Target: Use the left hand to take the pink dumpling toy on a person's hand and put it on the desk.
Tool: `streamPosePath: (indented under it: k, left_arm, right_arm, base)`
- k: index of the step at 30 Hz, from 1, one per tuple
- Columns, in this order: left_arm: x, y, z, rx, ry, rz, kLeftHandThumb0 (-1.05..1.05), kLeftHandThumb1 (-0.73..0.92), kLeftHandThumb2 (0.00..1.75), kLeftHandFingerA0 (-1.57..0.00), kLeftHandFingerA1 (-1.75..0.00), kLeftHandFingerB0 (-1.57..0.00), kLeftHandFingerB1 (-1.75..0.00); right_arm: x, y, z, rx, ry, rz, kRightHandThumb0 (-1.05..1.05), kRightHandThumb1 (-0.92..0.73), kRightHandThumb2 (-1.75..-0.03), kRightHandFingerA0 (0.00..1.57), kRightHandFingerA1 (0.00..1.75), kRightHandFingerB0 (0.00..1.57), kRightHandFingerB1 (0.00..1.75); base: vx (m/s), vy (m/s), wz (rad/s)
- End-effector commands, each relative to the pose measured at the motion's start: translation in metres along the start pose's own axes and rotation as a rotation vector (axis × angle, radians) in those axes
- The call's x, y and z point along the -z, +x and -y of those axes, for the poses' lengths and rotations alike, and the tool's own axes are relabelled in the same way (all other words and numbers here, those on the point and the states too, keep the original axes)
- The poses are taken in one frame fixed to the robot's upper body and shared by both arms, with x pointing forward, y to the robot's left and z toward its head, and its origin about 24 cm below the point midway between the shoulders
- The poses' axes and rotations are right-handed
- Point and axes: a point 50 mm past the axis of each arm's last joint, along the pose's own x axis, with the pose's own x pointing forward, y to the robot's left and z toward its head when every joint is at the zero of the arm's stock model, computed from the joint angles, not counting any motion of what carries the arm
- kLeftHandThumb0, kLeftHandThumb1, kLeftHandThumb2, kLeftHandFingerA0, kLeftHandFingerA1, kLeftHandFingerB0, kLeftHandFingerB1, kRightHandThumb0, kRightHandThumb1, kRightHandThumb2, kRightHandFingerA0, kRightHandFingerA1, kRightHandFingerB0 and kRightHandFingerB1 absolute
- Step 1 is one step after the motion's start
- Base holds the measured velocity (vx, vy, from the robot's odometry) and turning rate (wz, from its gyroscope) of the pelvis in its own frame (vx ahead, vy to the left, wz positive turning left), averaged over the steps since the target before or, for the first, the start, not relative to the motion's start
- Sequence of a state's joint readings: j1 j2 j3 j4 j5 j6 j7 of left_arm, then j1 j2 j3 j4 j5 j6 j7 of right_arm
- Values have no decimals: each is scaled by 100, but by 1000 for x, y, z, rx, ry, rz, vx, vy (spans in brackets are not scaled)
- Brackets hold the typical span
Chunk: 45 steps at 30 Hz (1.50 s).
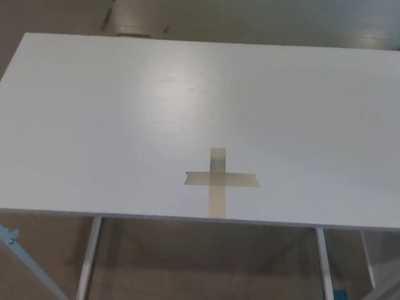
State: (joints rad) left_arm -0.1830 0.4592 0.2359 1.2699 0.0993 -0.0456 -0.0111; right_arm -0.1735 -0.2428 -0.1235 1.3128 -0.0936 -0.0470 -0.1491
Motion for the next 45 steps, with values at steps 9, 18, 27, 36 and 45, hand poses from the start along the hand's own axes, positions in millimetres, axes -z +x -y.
streamPosePath:
  k: [9,18,27,36,45]
  left_arm:
    - [6,-1,-1,-4,-25,-1,-16,55,56,-74,-46,-48,-37]
    - [3,-1,-1,4,-32,0,-21,56,57,-74,-46,-48,-38]
    - [3,0,-1,16,-36,1,-21,56,57,-74,-46,-47,-38]
    - [2,0,-1,18,-33,5,-22,55,57,-75,-47,-49,-38]
    - [3,-1,0,22,-28,0,-22,55,57,-75,-47,-49,-38]
  right_arm:
    - [5,0,3,16,5,-6,-18,-62,-59,79,51,52,41]
    - [3,0,2,6,17,-3,-19,-62,-59,78,51,52,41]
    - [3,0,1,-2,3,-4,-19,-62,-59,77,50,52,41]
    - [2,0,2,-7,-2,-6,-19,-62,-58,75,49,54,42]
    - [4,0,1,-10,-2,-12,-20,-64,-59,74,48,55,42]
  base:
    - [0,0,0]
    - [0,0,0]
    - [0,0,0]
    - [0,0,0]
    - [0,0,0]
